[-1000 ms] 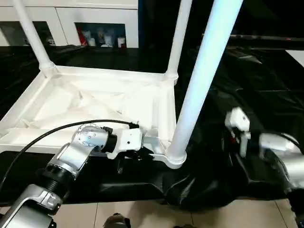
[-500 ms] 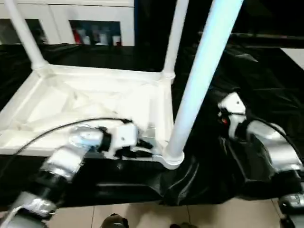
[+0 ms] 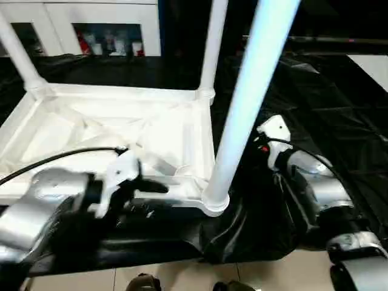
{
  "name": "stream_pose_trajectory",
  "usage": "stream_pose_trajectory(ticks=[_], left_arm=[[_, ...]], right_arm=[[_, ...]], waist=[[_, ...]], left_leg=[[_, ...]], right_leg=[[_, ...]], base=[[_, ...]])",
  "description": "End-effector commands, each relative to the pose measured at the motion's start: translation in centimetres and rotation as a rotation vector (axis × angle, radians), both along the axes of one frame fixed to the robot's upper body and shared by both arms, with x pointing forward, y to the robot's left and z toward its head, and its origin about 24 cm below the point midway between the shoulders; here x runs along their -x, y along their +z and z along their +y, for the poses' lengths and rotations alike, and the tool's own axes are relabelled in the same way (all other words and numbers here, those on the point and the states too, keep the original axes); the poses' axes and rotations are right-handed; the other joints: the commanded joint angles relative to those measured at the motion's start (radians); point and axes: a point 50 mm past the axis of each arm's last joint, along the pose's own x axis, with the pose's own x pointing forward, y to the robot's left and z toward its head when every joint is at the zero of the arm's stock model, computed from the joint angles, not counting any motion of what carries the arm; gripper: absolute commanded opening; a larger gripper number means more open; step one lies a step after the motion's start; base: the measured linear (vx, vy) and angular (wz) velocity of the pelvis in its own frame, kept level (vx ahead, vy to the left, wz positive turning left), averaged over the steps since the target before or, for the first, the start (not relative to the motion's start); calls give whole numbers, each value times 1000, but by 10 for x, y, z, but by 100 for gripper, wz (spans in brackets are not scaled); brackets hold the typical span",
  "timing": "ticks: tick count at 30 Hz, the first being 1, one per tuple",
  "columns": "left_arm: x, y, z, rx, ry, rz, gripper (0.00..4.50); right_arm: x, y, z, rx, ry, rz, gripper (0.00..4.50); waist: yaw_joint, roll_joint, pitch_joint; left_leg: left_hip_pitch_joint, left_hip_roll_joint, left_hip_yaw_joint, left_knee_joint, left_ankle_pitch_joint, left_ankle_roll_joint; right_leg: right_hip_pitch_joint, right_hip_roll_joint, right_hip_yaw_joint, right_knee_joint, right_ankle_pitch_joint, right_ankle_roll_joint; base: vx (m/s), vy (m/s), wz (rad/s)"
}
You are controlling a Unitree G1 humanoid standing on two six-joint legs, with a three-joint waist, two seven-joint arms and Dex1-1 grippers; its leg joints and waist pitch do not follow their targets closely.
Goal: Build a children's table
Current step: Rotate table base
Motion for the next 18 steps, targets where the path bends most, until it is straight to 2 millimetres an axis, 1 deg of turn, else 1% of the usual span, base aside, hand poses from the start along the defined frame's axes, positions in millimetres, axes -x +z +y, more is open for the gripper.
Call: stream_pose_trajectory(ticks=[1,2,3,4,6,7,8,9,11,12,13,14,15,16,17,18], left_arm=[[6,8,0,-1,-13,18,280],[9,9,0,-4,-10,31,280],[10,9,2,-23,-1,42,300],[11,5,5,-68,14,50,310],[12,3,8,-100,28,55,318],[12,3,8,-100,28,55,326],[14,-1,13,-166,45,66,335],[14,-6,18,-214,78,70,351],[14,-7,18,-219,83,69,359],[13,-10,22,-261,117,66,375],[13,-13,25,-302,150,57,375],[12,-14,27,-320,180,52,383],[11,-15,30,-342,215,50,398],[11,-15,30,-342,215,50,408],[11,-16,32,-358,237,50,415],[10,-17,35,-381,266,46,420]], right_arm=[[-4,4,1,14,-7,-25,450],[-5,5,3,11,-5,-30,450],[-7,6,6,9,0,-34,450],[-8,6,9,8,11,-36,450],[-9,6,11,9,18,-38,450],[-9,6,11,9,18,-38,450],[-9,7,14,6,33,-43,450],[-9,10,20,-9,66,-55,450],[-9,10,20,-12,70,-56,450],[-9,13,26,-37,108,-68,450],[-8,18,33,-71,161,-79,450],[-7,20,38,-91,197,-86,450],[-4,23,43,-117,249,-95,450],[-4,23,43,-117,249,-95,450],[-1,24,46,-134,299,-93,450],[5,25,51,-158,368,-90,450]], waist=[[-3,10,-52],[-4,13,-53],[-3,12,-50],[-4,11,-49],[-5,11,-49],[-5,11,-49],[-4,11,-50],[-6,10,-51],[-10,10,-51],[-11,11,-53],[-13,11,-54],[-13,12,-53],[-15,11,-53],[-15,11,-53],[-15,11,-52],[-15,9,-53]], left_leg=[[27,45,-22,-84,-220,-1],[30,45,-22,-83,-224,-5],[30,45,-21,-84,-230,-7],[28,45,-23,-85,-234,-11],[29,45,-23,-86,-239,-13],[28,45,-24,-86,-233,-15],[29,45,-23,-85,-228,-15],[25,44,-24,-86,-224,-14],[25,45,-25,-86,-219,-11],[25,46,-24,-84,-214,-8],[23,45,-24,-83,-211,-2],[25,46,-25,-84,-210,1],[22,47,-25,-84,-200,7],[24,48,-25,-84,-202,8],[26,47,-24,-83,-201,10],[26,46,-22,-82,-207,15]], right_leg=[[37,-65,57,-77,-257,-222],[35,-66,58,-77,-254,-225],[34,-64,59,-79,-258,-221],[36,-65,59,-79,-257,-219],[35,-65,60,-80,-263,-209],[37,-65,60,-79,-258,-205],[37,-65,61,-79,-252,-205],[39,-65,60,-76,-242,-205],[39,-66,61,-76,-233,-205],[40,-67,61,-75,-218,-213],[41,-65,61,-73,-204,-218],[41,-67,61,-73,-201,-219],[43,-67,60,-72,-185,-229],[42,-68,60,-72,-185,-231],[40,-66,60,-73,-185,-236],[42,-65,61,-72,-181,-236]], base=[[0,0,0],[0,0,0],[0,0,0],[0,0,0],[0,0,0],[0,0,0],[0,0,0],[0,0,0],[0,0,0],[0,0,0],[0,0,0],[0,0,0],[0,0,0],[0,0,0],[0,0,0],[0,0,0]])
